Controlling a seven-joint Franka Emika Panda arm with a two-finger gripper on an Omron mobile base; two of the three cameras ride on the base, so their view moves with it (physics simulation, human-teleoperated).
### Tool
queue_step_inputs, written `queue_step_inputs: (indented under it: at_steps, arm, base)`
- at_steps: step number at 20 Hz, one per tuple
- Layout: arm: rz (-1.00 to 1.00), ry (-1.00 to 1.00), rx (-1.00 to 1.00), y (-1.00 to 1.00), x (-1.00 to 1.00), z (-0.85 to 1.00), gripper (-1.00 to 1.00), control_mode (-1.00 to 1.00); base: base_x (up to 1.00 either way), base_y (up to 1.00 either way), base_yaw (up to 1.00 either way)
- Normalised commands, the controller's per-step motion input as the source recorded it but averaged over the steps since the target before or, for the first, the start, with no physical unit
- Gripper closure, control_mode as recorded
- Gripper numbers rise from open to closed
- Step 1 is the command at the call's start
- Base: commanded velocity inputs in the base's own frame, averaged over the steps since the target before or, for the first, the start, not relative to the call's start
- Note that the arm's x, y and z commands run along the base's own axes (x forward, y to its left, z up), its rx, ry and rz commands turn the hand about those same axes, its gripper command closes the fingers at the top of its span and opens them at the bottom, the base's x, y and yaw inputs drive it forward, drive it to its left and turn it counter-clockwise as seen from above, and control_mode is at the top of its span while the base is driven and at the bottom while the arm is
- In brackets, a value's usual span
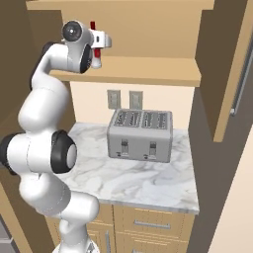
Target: Open the cabinet directly in front. Then move the liquor and the cup to the dining counter with the candle on it.
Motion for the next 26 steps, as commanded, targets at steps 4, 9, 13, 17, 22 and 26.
queue_step_inputs:
  at_steps: [4,9,13,17,22,26]
  arm:
    - [0.00,0.00,0.00,0.00,0.21,0.00,-1.00,-1.00]
    - [0.00,0.00,0.00,0.01,0.19,0.00,-1.00,-1.00]
    - [0.00,0.00,0.00,0.00,0.15,0.00,-1.00,-1.00]
    - [0.00,0.00,0.00,0.02,0.16,-0.01,-1.00,-1.00]
    - [0.00,0.00,0.00,0.00,0.17,-0.01,-1.00,-1.00]
    - [0.00,0.00,0.00,0.03,0.20,-0.06,-1.00,-1.00]
  base:
    - [0.00,0.00,0.00]
    - [0.00,0.00,0.00]
    - [0.00,0.00,0.00]
    - [0.00,0.00,0.00]
    - [0.00,0.00,0.00]
    - [0.00,0.00,0.00]
